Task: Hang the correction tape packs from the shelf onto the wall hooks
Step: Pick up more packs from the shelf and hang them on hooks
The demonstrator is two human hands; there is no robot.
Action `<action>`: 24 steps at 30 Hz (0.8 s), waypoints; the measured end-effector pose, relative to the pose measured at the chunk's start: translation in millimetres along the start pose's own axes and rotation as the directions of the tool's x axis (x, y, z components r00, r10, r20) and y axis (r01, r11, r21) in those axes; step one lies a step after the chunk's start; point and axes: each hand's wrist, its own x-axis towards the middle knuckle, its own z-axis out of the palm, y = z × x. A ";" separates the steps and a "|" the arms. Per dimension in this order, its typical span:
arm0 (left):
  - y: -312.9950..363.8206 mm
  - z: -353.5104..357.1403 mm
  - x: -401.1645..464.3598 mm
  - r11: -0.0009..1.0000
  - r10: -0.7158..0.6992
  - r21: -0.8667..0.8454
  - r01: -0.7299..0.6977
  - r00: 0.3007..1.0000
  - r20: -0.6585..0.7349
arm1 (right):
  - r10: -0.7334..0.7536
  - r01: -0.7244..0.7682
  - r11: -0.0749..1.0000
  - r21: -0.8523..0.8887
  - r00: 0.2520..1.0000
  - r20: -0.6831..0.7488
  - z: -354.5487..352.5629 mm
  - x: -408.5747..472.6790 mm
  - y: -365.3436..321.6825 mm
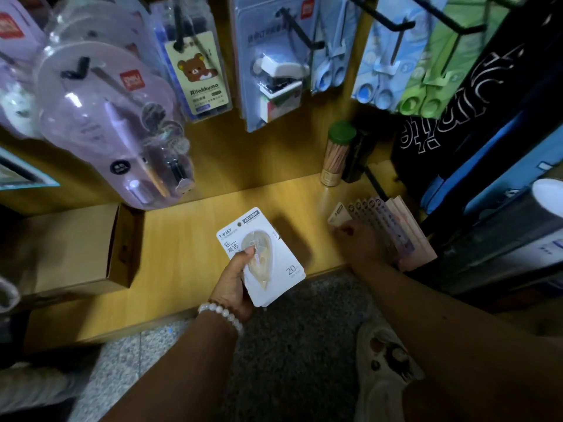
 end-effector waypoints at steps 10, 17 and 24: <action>-6.0 -5.7 4.5 0.997 -0.078 0.012 0.078 0.997 0.013 | 0.260 -0.311 0.831 -0.461 0.950 -0.174 -6.5 7.1 33.0; -1.3 -3.1 -1.6 0.997 -0.075 0.032 0.077 0.996 -0.042 | 0.255 -0.277 0.861 -0.426 0.961 -0.109 -4.9 10.4 18.5; 6.4 3.0 -17.5 0.999 -0.025 0.029 0.028 0.996 -0.091 | 0.137 -0.136 0.990 -0.042 0.990 0.025 -15.0 -2.7 -26.4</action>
